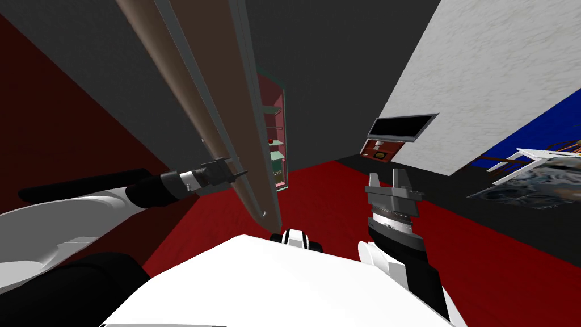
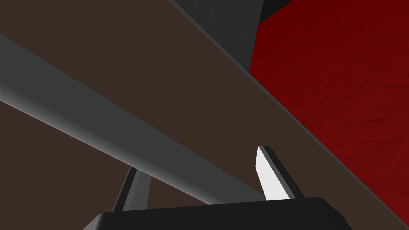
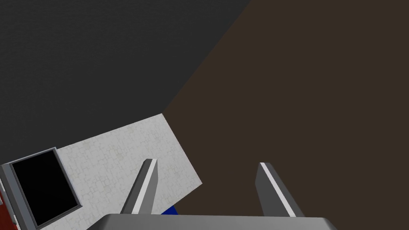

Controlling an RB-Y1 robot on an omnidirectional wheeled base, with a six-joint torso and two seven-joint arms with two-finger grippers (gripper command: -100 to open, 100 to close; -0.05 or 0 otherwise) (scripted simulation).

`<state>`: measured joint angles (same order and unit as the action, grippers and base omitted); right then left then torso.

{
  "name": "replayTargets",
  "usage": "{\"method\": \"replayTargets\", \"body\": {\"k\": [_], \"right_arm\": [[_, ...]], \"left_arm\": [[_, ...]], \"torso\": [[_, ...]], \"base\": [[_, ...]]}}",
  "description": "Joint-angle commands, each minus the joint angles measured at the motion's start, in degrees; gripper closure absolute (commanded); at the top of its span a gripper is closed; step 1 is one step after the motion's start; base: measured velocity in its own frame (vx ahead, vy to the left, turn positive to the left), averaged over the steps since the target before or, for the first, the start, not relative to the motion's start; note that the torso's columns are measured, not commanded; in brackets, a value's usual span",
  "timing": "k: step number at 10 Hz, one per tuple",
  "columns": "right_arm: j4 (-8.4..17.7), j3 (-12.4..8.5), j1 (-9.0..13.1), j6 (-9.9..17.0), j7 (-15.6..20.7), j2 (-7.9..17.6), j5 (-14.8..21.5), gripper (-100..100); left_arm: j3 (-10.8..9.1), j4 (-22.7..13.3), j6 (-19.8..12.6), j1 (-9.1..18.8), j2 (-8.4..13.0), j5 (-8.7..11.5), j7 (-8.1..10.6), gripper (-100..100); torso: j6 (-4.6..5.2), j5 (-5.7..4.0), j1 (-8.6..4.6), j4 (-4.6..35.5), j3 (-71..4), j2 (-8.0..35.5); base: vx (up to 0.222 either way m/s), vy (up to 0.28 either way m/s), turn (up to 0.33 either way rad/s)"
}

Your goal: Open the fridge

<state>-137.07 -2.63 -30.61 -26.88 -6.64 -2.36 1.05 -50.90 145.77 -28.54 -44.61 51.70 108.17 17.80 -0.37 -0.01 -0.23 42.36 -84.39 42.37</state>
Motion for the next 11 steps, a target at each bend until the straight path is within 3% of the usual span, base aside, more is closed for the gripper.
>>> {"method": "replayTargets", "body": {"k": [1, 2, 4, 6, 9, 10, 11], "right_arm": [[0.00, 0.01, 0.02, 0.00, 0.00, 0.00, 0.00, 0], [0.00, 0.00, 0.02, 0.00, 0.00, 0.01, 0.00, 0], [0.01, 0.00, 0.01, 0.00, 0.00, 0.01, 0.00, 0], [-0.01, 0.00, -0.01, 0.00, 0.00, -0.01, 0.00, 0], [-0.01, 0.00, -0.01, -0.01, 0.00, -0.01, 0.00, 0], [-0.01, 0.00, -0.01, 0.00, 0.00, -0.01, 0.00, 0], [0.00, 0.00, 0.02, 0.00, 0.00, 0.01, 0.00, 0]], "left_arm": [[4.46, -4.32, 0.95, 4.59, -4.27, -3.61, 3.56, 100], [7.08, -5.58, 0.95, 6.36, -4.27, -6.10, 4.23, 100], [7.08, -7.58, 0.95, 9.87, -4.27, -8.88, 4.23, 100], [7.08, -8.78, 0.95, 12.12, -4.27, -8.88, 4.23, 100], [7.08, -10.27, 0.95, 12.12, -4.27, -8.88, 4.23, 100], [11.62, -10.73, 0.84, 13.62, -7.36, -11.62, 7.68, 100], [13.47, -11.34, 0.84, 14.90, -7.54, -12.95, 7.89, 100]], "torso": [[0.13, 0.12, 0.64, 0.02, -0.11, 0.02], [0.13, 0.30, 1.23, -0.02, -0.28, -0.16], [0.02, 0.50, 1.62, -0.28, -0.70, -0.80], [-0.16, 0.11, 1.63, 0.09, -1.13, -1.05], [0.01, 0.14, 2.00, 0.12, -1.23, -1.11], [-0.01, 0.17, 2.11, 0.15, -1.19, -1.06], [0.23, 0.53, 2.37, -0.15, -0.90, -0.87]], "base": [[-0.170, 0.175, -0.168], [-0.186, 0.199, -0.022], [-0.112, 0.092, 0.006], [0.014, -0.030, 0.012], [0.012, -0.029, -0.008], [-0.117, 0.109, -0.345], [-0.175, 0.186, -0.298]]}}
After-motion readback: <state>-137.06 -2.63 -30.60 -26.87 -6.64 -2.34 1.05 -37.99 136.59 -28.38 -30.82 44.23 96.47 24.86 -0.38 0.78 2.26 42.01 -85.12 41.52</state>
